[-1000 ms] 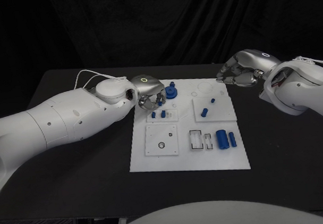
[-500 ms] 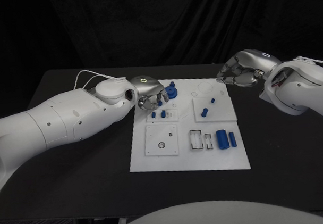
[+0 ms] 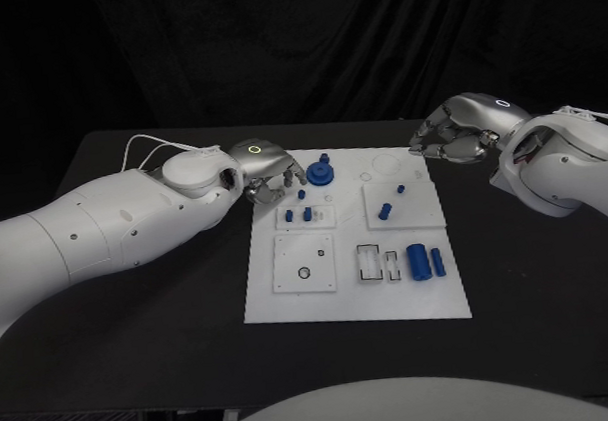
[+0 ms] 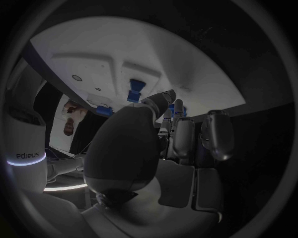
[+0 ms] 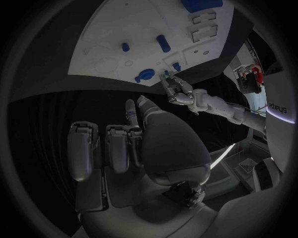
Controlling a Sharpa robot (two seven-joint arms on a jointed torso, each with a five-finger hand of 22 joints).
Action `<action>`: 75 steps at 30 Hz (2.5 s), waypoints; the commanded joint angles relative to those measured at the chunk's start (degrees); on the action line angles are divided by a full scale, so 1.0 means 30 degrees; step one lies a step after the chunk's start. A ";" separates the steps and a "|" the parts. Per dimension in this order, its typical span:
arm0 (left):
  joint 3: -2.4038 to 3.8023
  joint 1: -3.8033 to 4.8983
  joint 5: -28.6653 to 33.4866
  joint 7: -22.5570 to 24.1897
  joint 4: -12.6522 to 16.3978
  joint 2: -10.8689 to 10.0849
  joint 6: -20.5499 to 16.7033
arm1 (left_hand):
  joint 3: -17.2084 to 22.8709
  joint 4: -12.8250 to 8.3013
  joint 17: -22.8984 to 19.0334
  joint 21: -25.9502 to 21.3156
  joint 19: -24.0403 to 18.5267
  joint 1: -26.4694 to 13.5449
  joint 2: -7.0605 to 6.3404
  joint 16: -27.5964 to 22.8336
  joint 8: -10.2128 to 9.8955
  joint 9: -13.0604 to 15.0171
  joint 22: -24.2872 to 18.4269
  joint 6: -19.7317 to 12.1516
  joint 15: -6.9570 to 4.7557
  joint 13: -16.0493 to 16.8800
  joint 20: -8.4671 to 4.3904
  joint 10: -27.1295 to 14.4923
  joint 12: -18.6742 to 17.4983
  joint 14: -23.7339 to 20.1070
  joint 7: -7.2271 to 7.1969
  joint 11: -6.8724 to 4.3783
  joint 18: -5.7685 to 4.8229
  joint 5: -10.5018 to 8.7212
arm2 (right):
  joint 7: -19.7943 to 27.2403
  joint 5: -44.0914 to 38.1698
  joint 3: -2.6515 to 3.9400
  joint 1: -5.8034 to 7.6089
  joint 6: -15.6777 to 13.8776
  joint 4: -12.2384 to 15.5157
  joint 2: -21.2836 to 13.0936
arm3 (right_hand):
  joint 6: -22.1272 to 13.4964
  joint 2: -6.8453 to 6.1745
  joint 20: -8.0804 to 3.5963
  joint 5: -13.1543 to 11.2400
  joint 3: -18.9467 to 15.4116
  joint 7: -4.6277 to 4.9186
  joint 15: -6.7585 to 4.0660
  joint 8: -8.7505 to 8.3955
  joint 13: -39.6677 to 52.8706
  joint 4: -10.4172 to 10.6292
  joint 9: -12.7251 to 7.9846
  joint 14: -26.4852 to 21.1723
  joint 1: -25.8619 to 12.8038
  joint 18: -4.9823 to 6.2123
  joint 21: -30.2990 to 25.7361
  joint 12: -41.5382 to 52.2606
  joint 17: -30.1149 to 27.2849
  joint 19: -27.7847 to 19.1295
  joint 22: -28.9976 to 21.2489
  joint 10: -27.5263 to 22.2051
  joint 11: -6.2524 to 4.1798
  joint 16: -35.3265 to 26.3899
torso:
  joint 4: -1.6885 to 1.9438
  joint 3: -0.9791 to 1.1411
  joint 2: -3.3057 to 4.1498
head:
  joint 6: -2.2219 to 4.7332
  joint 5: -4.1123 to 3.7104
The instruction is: Assemble the parts on the task board
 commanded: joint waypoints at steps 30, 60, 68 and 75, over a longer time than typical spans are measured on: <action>0.0006 -0.0042 2.6404 1.0490 0.5136 -0.6565 0.1233 | -0.9372 0.5719 -2.1712 -2.3623 -2.5268 -0.4697 0.4233 -2.5935 -0.0617 -0.4767 -1.8606 -0.9386 0.1665 -0.5456 0.1254 -1.7701 -0.2976 -2.6583 0.0340 -0.1797 0.1763 0.2803 | -0.0069 -0.2882 0.0014 -0.0041 -0.0236 0.1214 -0.0729 | -0.1172 -0.1760 0.1459 0.0096 0.1677 0.0112 0.1623 -0.0574 -1.4133 -0.0079 0.0221 -0.0047 0.1478 0.1173 -0.4939 -2.0996 -0.0875 -0.1376 0.3029 -1.2982 0.2045 -0.2054 | 0.0205 -0.0205 0.0273 | 0.0000 -0.0133; 0.0007 -0.1458 2.7901 1.1621 0.6859 -0.7208 0.5670 | -1.2590 0.5695 -2.1712 -2.3791 -2.5932 -0.4623 0.5710 -2.5935 -0.0744 -0.4924 -2.1597 -1.1115 0.1662 -0.5678 0.1394 -1.8929 -0.3229 -2.6583 -0.0654 -0.2246 0.1906 0.2014 | -0.0841 -0.6111 0.0010 -0.0872 0.1634 0.0824 -0.0647 | -0.2229 -0.2140 0.1569 0.0102 0.0666 0.0135 0.1698 -0.0543 -1.9673 0.0969 -0.1672 0.0213 0.1319 0.1027 -0.4561 -2.4265 -0.1004 -0.0735 0.3254 -1.0539 0.2136 -0.1942 | 0.0532 -0.0995 0.0836 | 0.0000 -0.1072; 0.0007 -0.1561 2.7903 1.1616 0.7144 -0.7259 0.5562 | -1.2690 0.5672 -2.1712 -2.3779 -2.5885 -0.3999 0.5925 -2.5935 -0.0752 -0.4931 -2.1660 -1.1187 0.1873 -0.5677 0.1655 -1.8926 -0.3228 -2.6583 -0.0650 -0.1999 0.1947 0.2546 | -0.1176 -0.6127 0.0010 -0.1025 0.2129 0.0270 -0.0406 | -0.1884 -0.2146 0.1553 0.0105 0.0707 0.0131 0.1666 -0.0441 -2.0261 0.0900 -0.1837 0.0169 0.1583 0.1049 -0.4691 -2.4840 -0.1193 -0.0755 0.3229 -0.9990 0.2119 -0.2036 | 0.0624 -0.1123 0.0667 | 0.0000 -0.1302; 0.0007 -0.1602 2.7902 1.1669 0.7194 -0.7250 0.5253 | -1.2872 0.5681 -2.1712 -2.3772 -2.5856 -0.3598 0.5764 -2.5935 -0.0722 -0.4908 -2.1714 -1.1005 0.1930 -0.5662 0.1749 -1.8861 -0.3213 -2.6583 -0.0637 -0.1894 0.1984 0.2803 | -0.1326 -0.6130 0.0010 -0.1083 0.2239 -0.0040 -0.0174 | -0.1368 -0.2083 0.1502 0.0113 0.0776 0.0301 0.1601 -0.0274 -2.0608 0.0862 -0.1863 0.0122 0.1764 0.1076 -0.4853 -2.5186 -0.1325 -0.0811 0.3194 -0.9734 0.2094 -0.2106 | 0.0627 -0.1189 0.0583 | 0.0000 -0.1321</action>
